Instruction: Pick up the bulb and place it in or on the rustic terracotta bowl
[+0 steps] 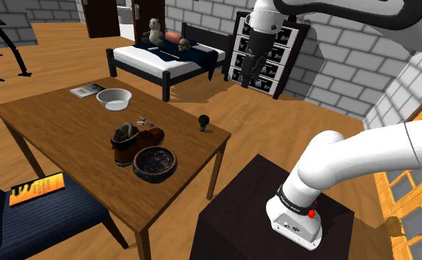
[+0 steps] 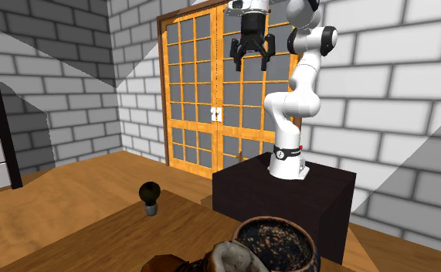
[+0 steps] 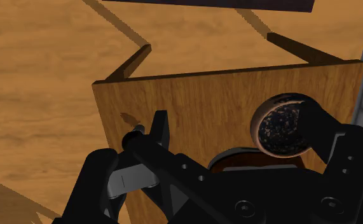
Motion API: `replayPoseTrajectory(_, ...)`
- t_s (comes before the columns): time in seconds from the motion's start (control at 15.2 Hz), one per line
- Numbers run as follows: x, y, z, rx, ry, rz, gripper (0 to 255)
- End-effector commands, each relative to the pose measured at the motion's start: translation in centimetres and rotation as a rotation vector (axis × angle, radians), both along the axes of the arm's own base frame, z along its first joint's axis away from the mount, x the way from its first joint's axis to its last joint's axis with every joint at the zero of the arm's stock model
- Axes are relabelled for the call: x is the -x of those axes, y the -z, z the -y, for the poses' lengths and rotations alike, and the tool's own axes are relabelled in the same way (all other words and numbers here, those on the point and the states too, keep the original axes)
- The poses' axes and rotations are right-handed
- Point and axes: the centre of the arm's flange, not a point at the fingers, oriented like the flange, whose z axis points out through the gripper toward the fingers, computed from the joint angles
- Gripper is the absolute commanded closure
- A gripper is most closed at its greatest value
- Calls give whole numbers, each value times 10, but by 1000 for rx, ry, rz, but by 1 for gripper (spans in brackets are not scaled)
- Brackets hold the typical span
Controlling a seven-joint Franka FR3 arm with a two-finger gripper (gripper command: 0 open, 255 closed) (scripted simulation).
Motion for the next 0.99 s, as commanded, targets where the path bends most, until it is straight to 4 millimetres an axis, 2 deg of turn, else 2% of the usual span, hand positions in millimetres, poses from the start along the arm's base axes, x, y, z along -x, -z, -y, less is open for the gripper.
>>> replayPoseTrajectory(0.0, 0, 0, 0, 0, 0, 0, 0)
replayPoseTrajectory(0.92, -126, 127, 64, 14, -39, -53, 0)
